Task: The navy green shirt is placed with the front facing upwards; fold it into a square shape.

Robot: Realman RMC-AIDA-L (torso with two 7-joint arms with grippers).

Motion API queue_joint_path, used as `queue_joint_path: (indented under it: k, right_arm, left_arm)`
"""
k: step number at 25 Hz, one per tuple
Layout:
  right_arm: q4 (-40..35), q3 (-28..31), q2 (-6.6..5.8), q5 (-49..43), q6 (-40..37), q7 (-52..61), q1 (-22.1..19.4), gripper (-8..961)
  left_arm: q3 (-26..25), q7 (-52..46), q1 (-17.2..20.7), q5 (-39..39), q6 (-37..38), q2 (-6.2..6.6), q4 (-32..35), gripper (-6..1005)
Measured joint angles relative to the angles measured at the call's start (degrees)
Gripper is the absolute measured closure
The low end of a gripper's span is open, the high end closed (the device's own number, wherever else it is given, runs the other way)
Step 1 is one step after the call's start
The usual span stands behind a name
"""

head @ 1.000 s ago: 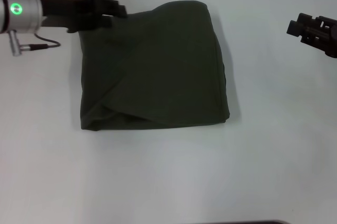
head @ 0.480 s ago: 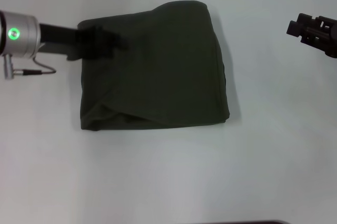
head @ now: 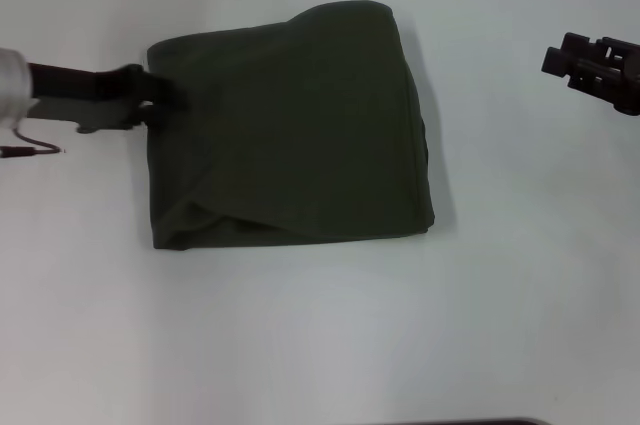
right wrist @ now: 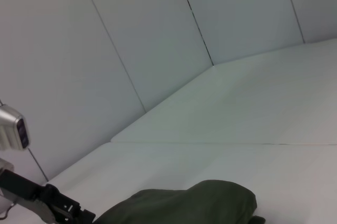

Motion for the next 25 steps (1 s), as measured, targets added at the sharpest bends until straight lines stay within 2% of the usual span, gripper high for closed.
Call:
queue_joint_path:
  k: [1,7,10,13,17,22,25]
  right_arm:
    - [0.0,0.1,0.0,0.0,0.0,0.0,0.0,458]
    - [-0.2,0.2,-0.01,0.0,-0.3,0.1,0.1,458]
    - [-0.5,0.1,0.0,0.0,-0.4,0.1,0.2,458]
    - [-0.5,-0.1,-0.02,0.0,-0.4,0.7,0.4,458]
    - [-0.3,-0.2,0.01,0.0,-0.5,0.9,0.8,458]
    - [-0.1,-0.5,0.22,-0.1,-0.5,0.9,0.9,457]
    - [-0.1,-0.5,0.26,-0.1,-0.6,0.9,1.0,457]
  left_arm:
    - [-1.8,0.8,0.3,0.0,1.1,0.25,0.7,512]
    - [-3.9,2.7,1.9,-0.5,5.8,0.27,5.5,512]
    - [-4.8,8.4,2.4,-4.1,11.0,-0.08,7.1,512]
    - [-4.8,11.1,2.0,-6.8,12.4,-0.37,6.5,512]
    - [-4.8,11.2,-0.1,-7.2,8.6,-1.43,3.1,512]
    - [-3.1,10.8,-3.7,-8.3,1.0,-4.59,-0.4,512]
    - [-0.4,8.6,-6.5,-8.6,-3.4,-4.81,-4.6,512]
